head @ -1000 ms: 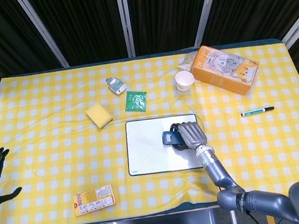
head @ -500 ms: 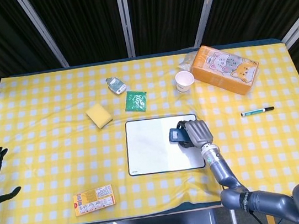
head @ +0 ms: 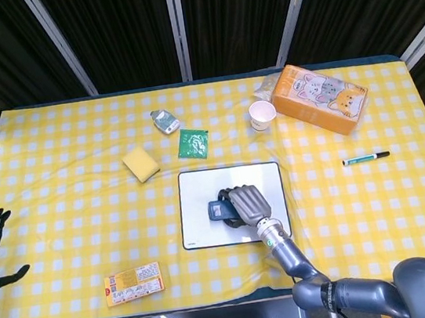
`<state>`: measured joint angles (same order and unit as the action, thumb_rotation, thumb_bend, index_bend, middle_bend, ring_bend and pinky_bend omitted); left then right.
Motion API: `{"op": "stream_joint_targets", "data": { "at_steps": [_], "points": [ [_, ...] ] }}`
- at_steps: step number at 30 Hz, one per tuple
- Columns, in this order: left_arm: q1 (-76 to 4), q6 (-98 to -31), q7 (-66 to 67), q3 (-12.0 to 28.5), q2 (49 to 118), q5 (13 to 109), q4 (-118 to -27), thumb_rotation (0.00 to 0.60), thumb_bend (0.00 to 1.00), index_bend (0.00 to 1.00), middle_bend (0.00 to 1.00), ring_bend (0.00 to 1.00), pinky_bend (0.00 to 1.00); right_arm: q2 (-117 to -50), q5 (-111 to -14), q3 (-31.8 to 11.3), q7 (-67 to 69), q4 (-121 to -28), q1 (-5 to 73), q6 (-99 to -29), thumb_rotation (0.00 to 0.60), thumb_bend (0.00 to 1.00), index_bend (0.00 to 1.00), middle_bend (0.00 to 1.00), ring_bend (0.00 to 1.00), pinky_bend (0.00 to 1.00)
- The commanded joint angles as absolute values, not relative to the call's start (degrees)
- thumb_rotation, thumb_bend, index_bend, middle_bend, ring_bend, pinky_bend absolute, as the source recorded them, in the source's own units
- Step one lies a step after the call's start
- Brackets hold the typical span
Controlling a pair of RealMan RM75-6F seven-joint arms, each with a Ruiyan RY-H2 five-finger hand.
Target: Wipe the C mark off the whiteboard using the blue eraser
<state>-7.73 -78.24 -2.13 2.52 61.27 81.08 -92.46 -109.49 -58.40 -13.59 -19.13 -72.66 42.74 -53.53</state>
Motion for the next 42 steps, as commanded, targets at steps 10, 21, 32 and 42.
{"op": "stream_joint_targets", "data": {
  "at_steps": [10, 21, 32, 42],
  "points": [
    [-7.5, -78.5, -2.9, 2.6, 60.8, 80.9, -92.4, 0.6, 0.16, 0.0, 0.0, 0.0, 0.0, -106.0, -55.2, -14.8, -18.8, -74.6, 41.1, -54.1, 0.6, 0.35, 0.85, 0.76, 0.78, 0.83],
    [-7.7, -78.3, -1.7, 2.5, 61.0, 81.3, -92.9, 0.6, 0.16, 0.0, 0.0, 0.0, 0.0, -101.3, -55.2, -13.9, -15.2, -73.4, 37.8, -54.8, 0.6, 0.35, 0.85, 0.76, 0.78, 0.83],
    [-7.5, -79.0, -1.6, 2.5, 60.8, 81.4, -93.3, 0.6, 0.16, 0.0, 0.0, 0.0, 0.0, -93.9, -56.8, -14.7, -12.4, -77.4, 34.0, -59.0, 0.6, 0.35, 0.85, 0.76, 0.78, 0.83],
    [-7.3, -79.9, -1.1, 2.2, 60.7, 82.5, -93.6, 0.6, 0.16, 0.0, 0.0, 0.0, 0.0, -86.5, -62.0, -12.5, -11.2, -84.0, 30.1, -63.3, 0.6, 0.35, 0.84, 0.76, 0.78, 0.82]
  ]
}}
